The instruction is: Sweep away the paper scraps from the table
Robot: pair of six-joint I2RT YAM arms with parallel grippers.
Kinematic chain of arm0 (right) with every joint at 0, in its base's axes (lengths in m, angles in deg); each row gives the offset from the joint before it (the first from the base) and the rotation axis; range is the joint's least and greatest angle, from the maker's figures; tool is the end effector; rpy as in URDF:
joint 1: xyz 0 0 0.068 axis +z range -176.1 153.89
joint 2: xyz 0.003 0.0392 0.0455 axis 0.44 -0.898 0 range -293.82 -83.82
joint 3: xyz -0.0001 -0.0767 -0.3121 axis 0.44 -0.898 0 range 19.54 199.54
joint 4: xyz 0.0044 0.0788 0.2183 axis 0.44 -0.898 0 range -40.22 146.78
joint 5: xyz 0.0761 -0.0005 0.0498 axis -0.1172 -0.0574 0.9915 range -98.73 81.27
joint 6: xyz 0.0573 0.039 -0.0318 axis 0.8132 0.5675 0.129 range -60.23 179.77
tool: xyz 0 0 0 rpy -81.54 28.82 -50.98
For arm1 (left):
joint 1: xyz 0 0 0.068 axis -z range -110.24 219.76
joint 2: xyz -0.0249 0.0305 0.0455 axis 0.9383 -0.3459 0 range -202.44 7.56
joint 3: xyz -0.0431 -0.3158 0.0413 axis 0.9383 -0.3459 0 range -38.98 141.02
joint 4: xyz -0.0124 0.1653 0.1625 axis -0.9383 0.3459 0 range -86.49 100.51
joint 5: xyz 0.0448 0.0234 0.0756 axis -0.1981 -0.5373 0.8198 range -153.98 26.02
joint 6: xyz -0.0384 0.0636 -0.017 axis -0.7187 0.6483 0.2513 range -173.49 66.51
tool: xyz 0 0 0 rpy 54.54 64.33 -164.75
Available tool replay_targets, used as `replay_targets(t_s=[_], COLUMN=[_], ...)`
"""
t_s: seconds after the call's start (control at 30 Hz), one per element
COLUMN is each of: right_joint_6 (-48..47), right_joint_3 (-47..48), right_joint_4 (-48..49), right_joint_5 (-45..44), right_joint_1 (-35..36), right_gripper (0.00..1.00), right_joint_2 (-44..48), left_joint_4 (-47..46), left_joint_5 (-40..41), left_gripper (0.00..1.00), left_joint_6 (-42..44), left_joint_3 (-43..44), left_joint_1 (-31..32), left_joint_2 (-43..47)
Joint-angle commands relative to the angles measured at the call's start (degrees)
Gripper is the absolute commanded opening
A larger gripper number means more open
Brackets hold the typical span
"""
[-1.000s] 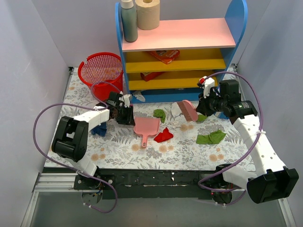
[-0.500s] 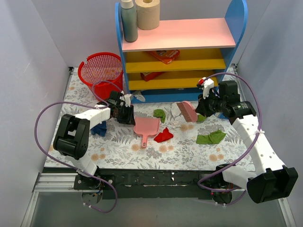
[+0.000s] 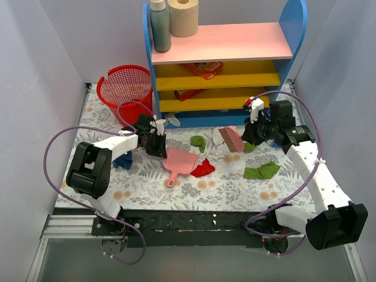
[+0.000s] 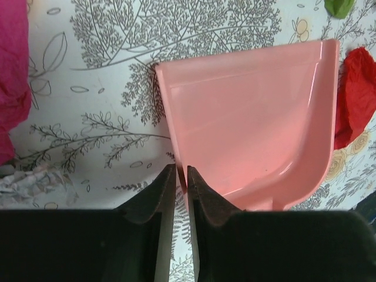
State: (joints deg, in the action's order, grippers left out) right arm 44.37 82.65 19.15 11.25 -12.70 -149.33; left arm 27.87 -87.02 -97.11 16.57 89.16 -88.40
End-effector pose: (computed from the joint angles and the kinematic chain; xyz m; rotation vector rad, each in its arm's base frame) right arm 0.1980 0.0698 0.3635 -0.7349 2.1227 0.3764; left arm 0.2849 -0.1271 0.2125 -0.4722 2.8226 -0.8314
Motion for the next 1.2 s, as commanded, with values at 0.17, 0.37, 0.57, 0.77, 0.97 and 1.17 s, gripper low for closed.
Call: replay_targets(t_s=[0.17,0.37,0.57,0.77,0.97,1.17], right_joint_6=[-0.16,0.11,0.28,0.02,0.02,-0.33], right_joint_3=[-1.76,-2.55,-2.47,-1.15,-2.20,-2.38], right_joint_4=[3.17,3.87,3.88,3.17,3.61,3.09], right_joint_5=[1.89,2.77,3.12,3.30,3.13,2.95], right_joint_1=[0.13,0.13,0.04,0.13,0.13,0.13], right_gripper=[0.01,0.01,0.01,0.01,0.01,0.01], right_joint_2=[1.09,1.36,0.83,0.13,0.39,0.04], left_joint_4=[5.08,9.30,9.92,17.64,30.65,34.09], left_joint_5=[-1.04,-0.51,-3.41,-4.63,-9.21,-7.80], left_gripper=[0.02,0.00,0.43,0.70,0.92,0.95], left_joint_6=[7.48,20.05,24.81,23.40,32.09,32.46], left_joint_3=[-1.85,-0.97,2.98,8.70,3.09,-1.32], left_joint_1=[0.29,0.20,0.20,0.03,0.20,1.69], left_joint_2=[6.67,7.63,8.25,12.72,21.42,26.08])
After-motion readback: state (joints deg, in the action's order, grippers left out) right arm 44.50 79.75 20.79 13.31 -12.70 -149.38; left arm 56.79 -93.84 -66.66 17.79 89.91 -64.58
